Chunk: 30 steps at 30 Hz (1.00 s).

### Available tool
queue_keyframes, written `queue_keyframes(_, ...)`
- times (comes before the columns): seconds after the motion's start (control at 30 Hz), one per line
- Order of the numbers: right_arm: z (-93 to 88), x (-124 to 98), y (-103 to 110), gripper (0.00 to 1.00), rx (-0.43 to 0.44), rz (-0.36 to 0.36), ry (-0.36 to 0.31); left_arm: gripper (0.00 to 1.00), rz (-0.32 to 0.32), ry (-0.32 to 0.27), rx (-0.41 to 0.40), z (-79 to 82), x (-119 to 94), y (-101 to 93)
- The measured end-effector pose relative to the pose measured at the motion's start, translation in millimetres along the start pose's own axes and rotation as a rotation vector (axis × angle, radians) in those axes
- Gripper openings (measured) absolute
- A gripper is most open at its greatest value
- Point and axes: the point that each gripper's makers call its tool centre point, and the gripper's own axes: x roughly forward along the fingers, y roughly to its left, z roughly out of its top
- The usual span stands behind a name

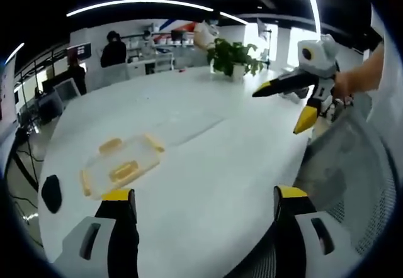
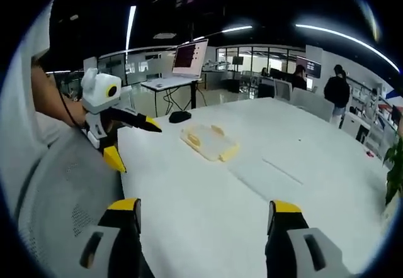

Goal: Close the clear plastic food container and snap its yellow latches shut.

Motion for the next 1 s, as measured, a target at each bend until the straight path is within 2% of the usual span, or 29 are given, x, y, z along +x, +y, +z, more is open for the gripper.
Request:
queue_keyframes(0.27,-0.7,8.7,-2.4,0.81,-0.028,0.019,0.025,0.88,-0.014,0.018,0.048,0.3,1.6,5.6)
queue_keyframes(0.57,5.7,18.2,-4.5,0.81,-0.033,0.036,0.027,0.87,-0.001,0.02,0.045,1.7,-0.2,19.2)
queue_keyframes(1.0,15.3,33.0,-5.0,0.8,-0.068,0.069,0.045,0.86,0.008,0.053,0.052,-9.5,-8.1,42.5)
